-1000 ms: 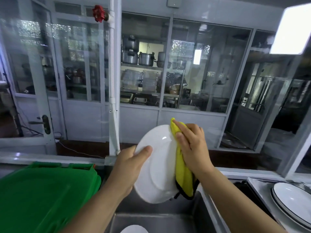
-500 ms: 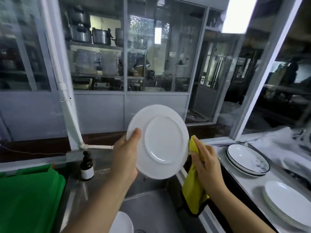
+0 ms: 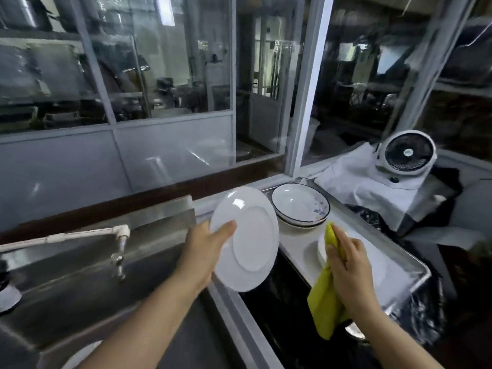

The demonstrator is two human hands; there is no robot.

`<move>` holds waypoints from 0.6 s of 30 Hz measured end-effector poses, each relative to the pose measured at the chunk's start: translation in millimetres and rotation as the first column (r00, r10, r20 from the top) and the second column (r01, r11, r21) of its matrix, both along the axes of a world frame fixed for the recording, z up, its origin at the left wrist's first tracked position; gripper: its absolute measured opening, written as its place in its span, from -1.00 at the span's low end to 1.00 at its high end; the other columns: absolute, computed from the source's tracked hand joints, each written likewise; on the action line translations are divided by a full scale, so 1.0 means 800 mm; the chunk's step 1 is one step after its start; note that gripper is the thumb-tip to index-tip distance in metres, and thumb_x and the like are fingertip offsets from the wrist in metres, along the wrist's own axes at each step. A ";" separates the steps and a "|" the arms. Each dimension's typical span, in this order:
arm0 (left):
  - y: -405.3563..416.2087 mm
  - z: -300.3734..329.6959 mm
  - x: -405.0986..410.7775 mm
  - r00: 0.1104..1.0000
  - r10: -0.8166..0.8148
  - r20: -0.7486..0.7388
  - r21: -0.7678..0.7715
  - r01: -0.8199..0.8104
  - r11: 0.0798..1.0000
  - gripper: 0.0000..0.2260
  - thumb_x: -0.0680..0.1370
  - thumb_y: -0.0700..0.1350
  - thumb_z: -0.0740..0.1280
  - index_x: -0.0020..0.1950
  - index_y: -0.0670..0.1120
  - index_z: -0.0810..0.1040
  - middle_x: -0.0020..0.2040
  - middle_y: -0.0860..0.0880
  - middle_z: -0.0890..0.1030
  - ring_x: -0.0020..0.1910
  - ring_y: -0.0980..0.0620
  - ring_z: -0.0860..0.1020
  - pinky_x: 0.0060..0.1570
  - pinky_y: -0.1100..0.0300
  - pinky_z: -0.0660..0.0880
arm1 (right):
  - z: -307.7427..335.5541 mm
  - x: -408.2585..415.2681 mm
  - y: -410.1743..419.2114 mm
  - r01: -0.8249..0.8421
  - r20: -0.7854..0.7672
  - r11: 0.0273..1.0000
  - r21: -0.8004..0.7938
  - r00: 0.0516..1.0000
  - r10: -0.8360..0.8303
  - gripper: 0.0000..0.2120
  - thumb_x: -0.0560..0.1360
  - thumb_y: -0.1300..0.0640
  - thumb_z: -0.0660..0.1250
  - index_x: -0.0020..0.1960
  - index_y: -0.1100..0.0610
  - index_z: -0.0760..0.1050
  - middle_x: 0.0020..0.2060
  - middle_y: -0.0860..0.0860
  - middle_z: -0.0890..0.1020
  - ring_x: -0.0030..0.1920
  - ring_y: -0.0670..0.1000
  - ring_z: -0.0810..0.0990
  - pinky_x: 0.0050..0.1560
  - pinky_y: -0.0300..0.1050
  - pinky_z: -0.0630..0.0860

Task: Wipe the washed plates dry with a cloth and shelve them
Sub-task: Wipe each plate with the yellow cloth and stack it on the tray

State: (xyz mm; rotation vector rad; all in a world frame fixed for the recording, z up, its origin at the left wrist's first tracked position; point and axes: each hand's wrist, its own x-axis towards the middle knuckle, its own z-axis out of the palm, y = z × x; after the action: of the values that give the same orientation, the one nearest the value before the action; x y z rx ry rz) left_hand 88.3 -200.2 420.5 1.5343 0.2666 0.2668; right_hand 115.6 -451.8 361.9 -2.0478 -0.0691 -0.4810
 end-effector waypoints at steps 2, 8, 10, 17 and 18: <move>-0.051 -0.012 0.032 0.998 -0.065 -0.006 0.101 0.065 0.993 -0.97 0.51 -0.11 0.39 -0.08 -0.01 0.63 -0.13 -0.01 0.70 -0.07 -0.07 0.65 0.02 -0.05 0.57 | -0.008 0.017 -0.047 0.026 -0.024 1.000 0.008 0.999 -0.026 -0.59 0.59 0.20 0.25 0.41 -0.02 0.37 -0.07 -0.12 0.39 -0.09 -0.27 0.45 -0.11 -0.33 0.31; -0.197 -0.052 0.116 0.973 -0.230 0.008 0.674 0.164 0.720 -0.77 0.52 0.07 0.33 -0.01 -0.05 0.65 -0.13 -0.02 0.68 -0.08 -0.04 0.61 -0.10 0.12 0.47 | -0.023 0.058 -0.175 0.120 -0.017 0.993 -0.021 0.993 -0.121 -0.58 0.57 0.23 0.27 0.39 -0.03 0.35 -0.07 -0.02 0.41 -0.06 -0.38 0.42 -0.09 -0.50 0.28; -0.234 -0.068 0.138 0.937 -0.350 -0.005 0.837 0.195 0.511 -0.78 0.56 0.08 0.27 0.07 0.00 0.62 -0.03 -0.01 0.66 0.02 -0.05 0.57 -0.08 0.11 0.42 | -0.031 0.067 -0.207 0.158 -0.005 0.987 -0.039 0.987 -0.158 -0.57 0.56 0.26 0.29 0.39 0.05 0.39 -0.09 -0.04 0.42 -0.05 -0.43 0.38 -0.07 -0.58 0.24; -0.325 -0.156 0.209 0.799 -0.601 -0.029 0.999 0.049 0.018 -0.81 0.36 0.00 0.22 -0.29 -0.01 0.61 -0.39 0.07 0.59 -0.47 0.05 0.57 -0.66 0.31 0.36 | -0.060 0.089 -0.278 0.232 -0.070 0.972 -0.021 0.970 -0.233 -0.56 0.57 0.18 0.27 0.40 -0.09 0.34 -0.05 -0.08 0.40 -0.02 -0.29 0.40 0.00 -0.52 0.26; -0.332 -0.170 0.217 0.795 -0.606 -0.023 0.999 0.004 -0.032 -0.77 0.35 -0.01 0.18 -0.29 -0.02 0.61 -0.38 0.06 0.59 -0.49 0.06 0.55 -0.68 0.32 0.34 | -0.063 0.092 -0.285 0.238 -0.078 0.971 -0.020 0.968 -0.239 -0.56 0.57 0.18 0.27 0.41 -0.08 0.34 -0.05 -0.08 0.40 0.00 -0.32 0.39 0.00 -0.54 0.25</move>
State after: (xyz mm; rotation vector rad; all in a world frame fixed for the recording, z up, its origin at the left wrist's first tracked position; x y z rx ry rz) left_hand 261.8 -465.9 284.5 2.8480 -0.9683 0.4586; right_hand 189.5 -679.6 311.3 -2.0938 0.2260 -0.5468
